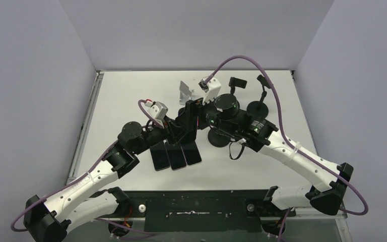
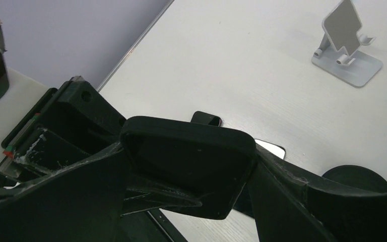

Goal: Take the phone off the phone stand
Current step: Remove the phone from the phone stand, then place the phone at the center of the board.

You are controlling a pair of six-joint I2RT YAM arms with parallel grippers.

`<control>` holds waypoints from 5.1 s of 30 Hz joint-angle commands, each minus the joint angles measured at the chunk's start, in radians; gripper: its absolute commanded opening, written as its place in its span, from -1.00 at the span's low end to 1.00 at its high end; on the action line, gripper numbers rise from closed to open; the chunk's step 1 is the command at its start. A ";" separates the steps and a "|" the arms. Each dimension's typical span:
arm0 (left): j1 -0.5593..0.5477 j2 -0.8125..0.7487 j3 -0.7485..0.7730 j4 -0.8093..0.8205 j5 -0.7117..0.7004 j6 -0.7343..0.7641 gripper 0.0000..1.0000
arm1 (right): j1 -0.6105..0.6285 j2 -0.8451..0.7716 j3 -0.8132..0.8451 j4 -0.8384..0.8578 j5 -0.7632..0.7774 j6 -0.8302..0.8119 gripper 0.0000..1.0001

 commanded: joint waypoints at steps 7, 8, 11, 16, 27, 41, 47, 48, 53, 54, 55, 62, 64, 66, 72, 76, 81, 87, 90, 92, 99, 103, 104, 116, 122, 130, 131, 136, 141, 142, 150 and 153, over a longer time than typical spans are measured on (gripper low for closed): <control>0.003 -0.079 -0.122 0.297 0.022 -0.207 -1.00 | 0.003 -0.174 -0.091 0.226 -0.114 -0.060 1.00; 0.004 -0.079 -0.124 0.302 0.024 -0.213 -1.00 | 0.003 -0.184 -0.096 0.230 -0.121 -0.067 1.00; 0.023 -0.102 -0.161 0.380 0.037 -0.272 -1.00 | 0.002 -0.235 -0.126 0.250 -0.129 -0.101 1.00; 0.141 -0.132 -0.228 0.608 0.157 -0.492 -1.00 | -0.001 -0.366 -0.263 0.326 -0.243 -0.149 0.93; 0.200 -0.004 -0.125 1.022 0.374 -0.799 -1.00 | -0.008 -0.400 -0.392 0.506 -0.435 -0.037 0.14; 0.199 -0.006 -0.104 1.027 0.385 -0.800 -1.00 | -0.009 -0.323 -0.418 0.672 -0.505 0.075 -0.33; 0.199 -0.012 -0.107 1.019 0.379 -0.801 -1.00 | -0.010 -0.291 -0.410 0.699 -0.529 0.093 -0.61; 0.199 -0.012 -0.107 1.015 0.377 -0.802 -1.00 | -0.010 -0.290 -0.410 0.698 -0.529 0.094 -0.67; 0.199 -0.024 -0.104 0.966 0.362 -0.815 -0.59 | -0.010 -0.298 -0.415 0.700 -0.530 0.086 -0.98; 0.199 -0.026 -0.106 0.968 0.353 -0.823 -0.49 | -0.010 -0.302 -0.418 0.697 -0.525 0.083 -1.00; 0.199 -0.026 -0.110 0.977 0.340 -0.844 -0.42 | -0.009 -0.307 -0.421 0.693 -0.519 0.080 -1.00; 0.200 -0.018 -0.120 1.034 0.302 -0.903 -0.27 | -0.019 -0.339 -0.448 0.687 -0.496 0.062 -1.00; 0.200 -0.017 -0.125 1.032 0.299 -0.905 -0.27 | -0.024 -0.356 -0.464 0.698 -0.483 0.062 -1.00; 0.201 -0.015 -0.134 1.033 0.294 -0.907 -0.27 | -0.030 -0.376 -0.482 0.712 -0.469 0.064 -1.00; 0.200 -0.012 -0.149 1.015 0.287 -0.902 -0.27 | -0.057 -0.410 -0.510 0.734 -0.477 0.076 -1.00; 0.201 -0.006 -0.152 1.006 0.280 -0.892 -0.31 | -0.064 -0.424 -0.515 0.724 -0.475 0.070 -1.00; 0.200 0.001 -0.152 0.973 0.289 -0.874 -0.39 | -0.075 -0.429 -0.521 0.724 -0.472 0.075 -1.00; 0.199 -0.006 -0.135 0.862 0.319 -0.818 -0.45 | -0.080 -0.418 -0.521 0.744 -0.474 0.080 -1.00; 0.199 -0.008 -0.140 0.856 0.323 -0.815 -0.50 | -0.083 -0.413 -0.525 0.753 -0.475 0.081 -1.00; 0.199 -0.010 -0.143 0.849 0.327 -0.811 -0.83 | -0.084 -0.412 -0.529 0.757 -0.475 0.084 -1.00; 0.202 -0.026 -0.147 0.804 0.306 -0.776 -1.00 | -0.087 -0.392 -0.510 0.726 -0.513 0.083 -0.48; 0.211 -0.024 -0.052 0.535 0.334 -0.660 -1.00 | -0.088 -0.372 -0.410 0.513 -0.518 -0.004 0.92; 0.211 -0.020 -0.010 0.432 0.335 -0.615 -1.00 | -0.089 -0.372 -0.386 0.457 -0.500 -0.029 0.99; 0.241 -0.073 0.283 -0.707 -0.261 -0.282 -1.00 | -0.094 -0.419 -0.325 0.199 -0.279 -0.183 1.00; 0.282 0.042 0.391 -1.090 -0.463 -0.210 -1.00 | -0.093 -0.430 -0.401 0.267 -0.335 -0.166 1.00; 0.386 0.170 0.292 -1.126 -0.479 -0.223 -1.00 | -0.093 -0.428 -0.447 0.337 -0.406 -0.154 1.00; 0.401 0.180 0.279 -1.133 -0.484 -0.226 -1.00 | -0.093 -0.424 -0.449 0.342 -0.415 -0.150 1.00; 0.483 0.201 0.185 -1.104 -0.449 -0.229 -1.00 | -0.091 -0.408 -0.471 0.380 -0.453 -0.145 1.00; 0.561 0.243 0.118 -0.993 -0.309 -0.201 -1.00 | -0.092 -0.407 -0.472 0.376 -0.429 -0.158 1.00; 0.568 0.257 0.114 -0.977 -0.294 -0.200 -1.00 | -0.093 -0.408 -0.474 0.381 -0.424 -0.157 1.00; 0.595 0.335 0.089 -0.903 -0.242 -0.167 -1.00 | -0.091 -0.390 -0.463 0.401 -0.411 -0.147 1.00; 0.598 0.358 0.068 -0.878 -0.197 -0.140 -1.00 | -0.091 -0.382 -0.459 0.407 -0.412 -0.143 1.00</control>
